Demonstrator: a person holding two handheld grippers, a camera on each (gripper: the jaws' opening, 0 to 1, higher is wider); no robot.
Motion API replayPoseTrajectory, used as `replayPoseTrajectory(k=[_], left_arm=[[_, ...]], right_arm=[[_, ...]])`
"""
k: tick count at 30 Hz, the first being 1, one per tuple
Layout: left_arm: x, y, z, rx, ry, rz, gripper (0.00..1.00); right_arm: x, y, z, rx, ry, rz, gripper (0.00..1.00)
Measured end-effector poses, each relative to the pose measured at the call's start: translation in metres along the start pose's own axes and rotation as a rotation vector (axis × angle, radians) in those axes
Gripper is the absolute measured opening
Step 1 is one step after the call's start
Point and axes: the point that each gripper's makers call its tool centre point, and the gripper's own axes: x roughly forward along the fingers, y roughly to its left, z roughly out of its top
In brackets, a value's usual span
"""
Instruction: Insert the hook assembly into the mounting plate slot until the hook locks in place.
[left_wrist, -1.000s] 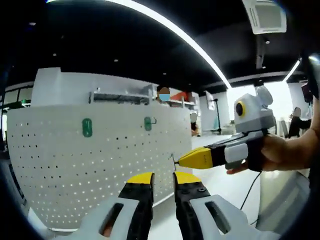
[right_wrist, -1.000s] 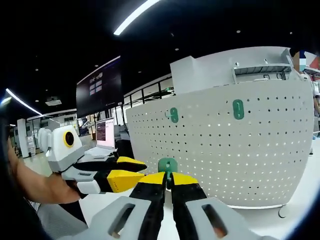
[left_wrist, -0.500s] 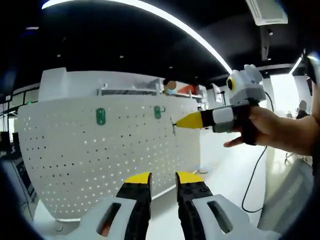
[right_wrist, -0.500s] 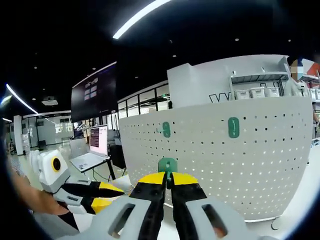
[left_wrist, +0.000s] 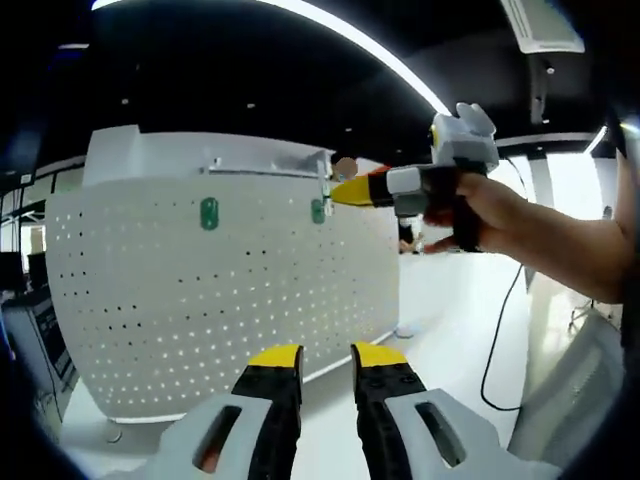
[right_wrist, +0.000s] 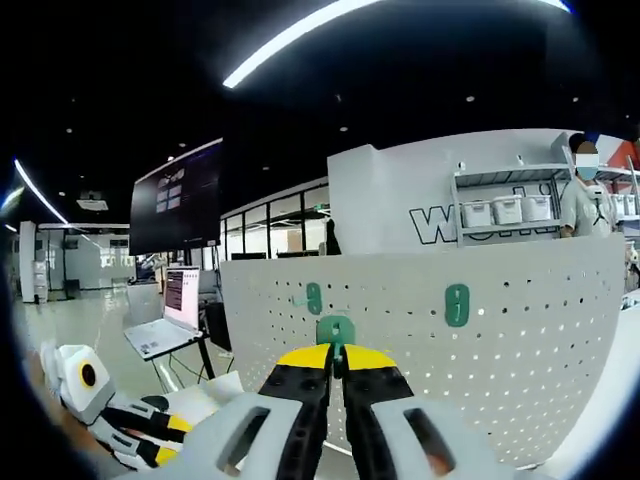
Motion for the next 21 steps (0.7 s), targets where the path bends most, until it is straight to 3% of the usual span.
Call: replayPoseTrajectory(k=[21], left_arm=[[0.003, -0.003, -0.023, 0.007, 0.054, -0.032, 0.19]], right_arm=[[0.032, -0.026, 0.015, -0.033, -0.041, -0.09, 0.02]])
